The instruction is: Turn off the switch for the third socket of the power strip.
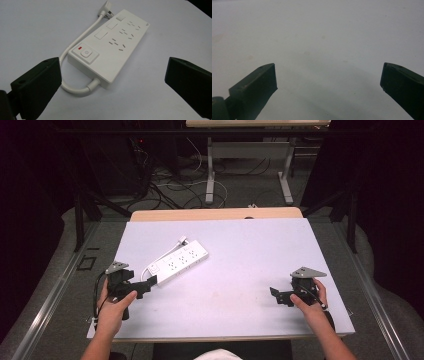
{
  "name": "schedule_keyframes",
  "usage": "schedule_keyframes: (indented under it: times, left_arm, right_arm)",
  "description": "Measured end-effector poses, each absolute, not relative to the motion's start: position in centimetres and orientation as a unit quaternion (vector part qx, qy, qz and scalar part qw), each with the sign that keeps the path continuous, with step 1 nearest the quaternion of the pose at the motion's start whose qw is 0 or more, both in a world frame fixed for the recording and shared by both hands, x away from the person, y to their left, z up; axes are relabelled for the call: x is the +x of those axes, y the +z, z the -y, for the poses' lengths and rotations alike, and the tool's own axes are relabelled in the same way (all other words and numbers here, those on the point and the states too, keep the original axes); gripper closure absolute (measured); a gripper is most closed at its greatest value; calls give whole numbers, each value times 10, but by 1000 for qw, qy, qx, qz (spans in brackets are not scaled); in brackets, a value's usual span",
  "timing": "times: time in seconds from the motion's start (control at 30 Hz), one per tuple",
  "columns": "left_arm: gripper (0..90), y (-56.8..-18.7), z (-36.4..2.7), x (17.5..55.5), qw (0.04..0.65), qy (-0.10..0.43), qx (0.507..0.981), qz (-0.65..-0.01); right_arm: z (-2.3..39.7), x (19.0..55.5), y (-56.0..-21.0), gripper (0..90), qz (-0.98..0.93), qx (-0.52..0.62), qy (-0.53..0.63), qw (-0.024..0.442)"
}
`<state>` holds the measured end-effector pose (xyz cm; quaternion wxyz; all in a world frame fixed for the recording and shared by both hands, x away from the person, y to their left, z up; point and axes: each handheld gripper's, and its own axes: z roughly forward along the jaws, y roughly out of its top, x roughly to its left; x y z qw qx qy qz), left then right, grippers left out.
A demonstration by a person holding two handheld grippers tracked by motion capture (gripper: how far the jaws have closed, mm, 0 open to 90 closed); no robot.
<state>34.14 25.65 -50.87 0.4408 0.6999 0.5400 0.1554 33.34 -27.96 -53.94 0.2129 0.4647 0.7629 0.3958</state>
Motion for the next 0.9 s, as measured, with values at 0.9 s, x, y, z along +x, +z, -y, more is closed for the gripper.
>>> schedule_keyframes:
  times: [0.9]
  left_arm:
    - [5, -531, -270, 340, 423, 159, 693, -562]
  right_arm:
    - [279, 334, -540, 2, -765, 463, 395, 213]
